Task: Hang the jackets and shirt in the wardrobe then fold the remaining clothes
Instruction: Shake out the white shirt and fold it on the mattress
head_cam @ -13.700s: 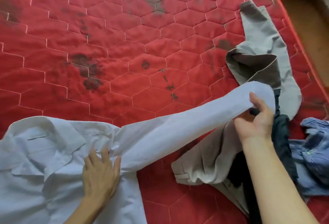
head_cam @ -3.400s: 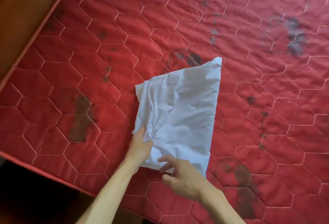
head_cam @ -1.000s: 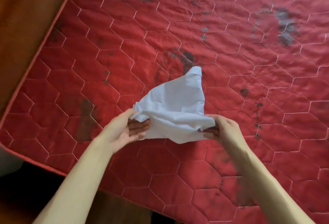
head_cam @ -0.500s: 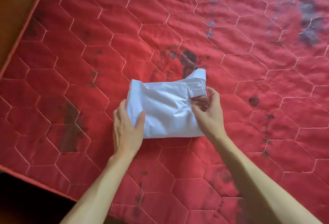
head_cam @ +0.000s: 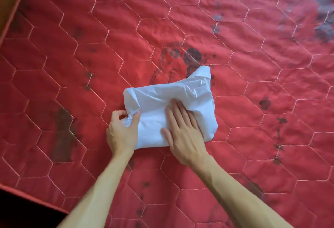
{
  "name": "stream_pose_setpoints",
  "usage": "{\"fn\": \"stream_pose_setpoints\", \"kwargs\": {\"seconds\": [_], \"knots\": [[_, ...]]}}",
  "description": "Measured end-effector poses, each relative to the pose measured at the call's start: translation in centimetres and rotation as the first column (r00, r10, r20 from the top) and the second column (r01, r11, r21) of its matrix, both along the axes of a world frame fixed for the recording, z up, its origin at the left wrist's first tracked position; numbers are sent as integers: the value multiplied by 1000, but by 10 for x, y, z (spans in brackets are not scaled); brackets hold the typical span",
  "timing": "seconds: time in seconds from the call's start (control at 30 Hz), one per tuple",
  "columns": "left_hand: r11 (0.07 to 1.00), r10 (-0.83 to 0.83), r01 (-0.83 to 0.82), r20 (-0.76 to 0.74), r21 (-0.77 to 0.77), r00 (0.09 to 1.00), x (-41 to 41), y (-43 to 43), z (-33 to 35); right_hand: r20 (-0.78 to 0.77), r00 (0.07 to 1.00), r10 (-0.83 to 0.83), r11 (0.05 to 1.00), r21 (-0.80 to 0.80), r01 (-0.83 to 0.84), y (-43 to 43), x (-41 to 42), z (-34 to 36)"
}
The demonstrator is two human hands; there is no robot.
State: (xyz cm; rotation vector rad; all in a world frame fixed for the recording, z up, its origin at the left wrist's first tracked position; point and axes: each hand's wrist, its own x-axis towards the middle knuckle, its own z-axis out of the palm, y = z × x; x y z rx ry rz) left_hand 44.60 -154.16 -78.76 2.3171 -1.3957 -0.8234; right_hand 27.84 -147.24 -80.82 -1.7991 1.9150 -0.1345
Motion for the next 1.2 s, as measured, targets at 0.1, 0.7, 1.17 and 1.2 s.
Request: {"fn": "stream_pose_setpoints", "kwargs": {"seconds": [0.1,0.7,1.17,1.2], "knots": [[999,-28,25,100,27,995,2,1,0,-61,998,-24,999,-32,22,-1,-10,2],[624,760,-375,-423,686,493,14,37,48,340,232,-911,411,787,459,7,-60,86],[870,490,-82,-871,485,47,47,7,292,678,-51,-733,652,723,229,14,-36,348],[886,462,-44,-886,461,32,57,7,314,699,-38,-714,677,704,213,16,-36,371]]}}
